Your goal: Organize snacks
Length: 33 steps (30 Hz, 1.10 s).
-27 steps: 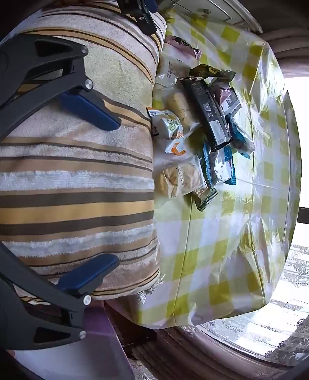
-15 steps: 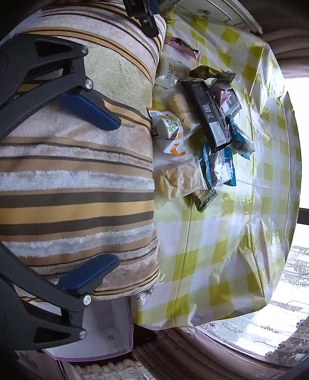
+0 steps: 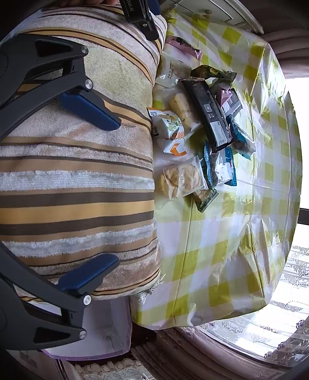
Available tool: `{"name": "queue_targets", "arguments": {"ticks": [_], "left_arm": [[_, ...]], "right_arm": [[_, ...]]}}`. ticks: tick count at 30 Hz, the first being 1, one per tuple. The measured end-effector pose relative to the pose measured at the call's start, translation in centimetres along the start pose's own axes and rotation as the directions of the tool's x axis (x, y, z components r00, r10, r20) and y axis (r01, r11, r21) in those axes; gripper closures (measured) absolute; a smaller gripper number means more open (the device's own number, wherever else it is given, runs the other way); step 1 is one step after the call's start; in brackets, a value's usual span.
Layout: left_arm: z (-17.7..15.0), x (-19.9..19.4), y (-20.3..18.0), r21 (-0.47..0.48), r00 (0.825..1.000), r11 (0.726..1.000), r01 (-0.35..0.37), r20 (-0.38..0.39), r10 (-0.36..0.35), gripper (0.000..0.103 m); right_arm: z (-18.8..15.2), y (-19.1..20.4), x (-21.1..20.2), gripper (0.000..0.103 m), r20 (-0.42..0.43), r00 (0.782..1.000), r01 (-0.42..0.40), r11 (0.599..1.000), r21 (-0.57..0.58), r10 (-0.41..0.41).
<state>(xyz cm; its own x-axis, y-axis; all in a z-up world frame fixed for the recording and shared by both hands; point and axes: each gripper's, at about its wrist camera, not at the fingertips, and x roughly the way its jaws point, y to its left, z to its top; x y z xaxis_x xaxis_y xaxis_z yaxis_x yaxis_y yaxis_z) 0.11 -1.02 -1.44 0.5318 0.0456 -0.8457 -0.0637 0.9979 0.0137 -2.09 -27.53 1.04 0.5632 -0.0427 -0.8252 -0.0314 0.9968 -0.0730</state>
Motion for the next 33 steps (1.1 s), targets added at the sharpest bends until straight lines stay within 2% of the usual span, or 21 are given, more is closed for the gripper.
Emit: {"name": "queue_targets", "arguments": {"ticks": [33], "left_arm": [[1.1,-0.5,0.2,0.001,1.0,1.0,0.0,-0.003,0.0,0.0]], "right_arm": [[-0.1,0.1,0.0,0.0,0.001,1.0,0.006,1.0,-0.005,-0.006]]}}
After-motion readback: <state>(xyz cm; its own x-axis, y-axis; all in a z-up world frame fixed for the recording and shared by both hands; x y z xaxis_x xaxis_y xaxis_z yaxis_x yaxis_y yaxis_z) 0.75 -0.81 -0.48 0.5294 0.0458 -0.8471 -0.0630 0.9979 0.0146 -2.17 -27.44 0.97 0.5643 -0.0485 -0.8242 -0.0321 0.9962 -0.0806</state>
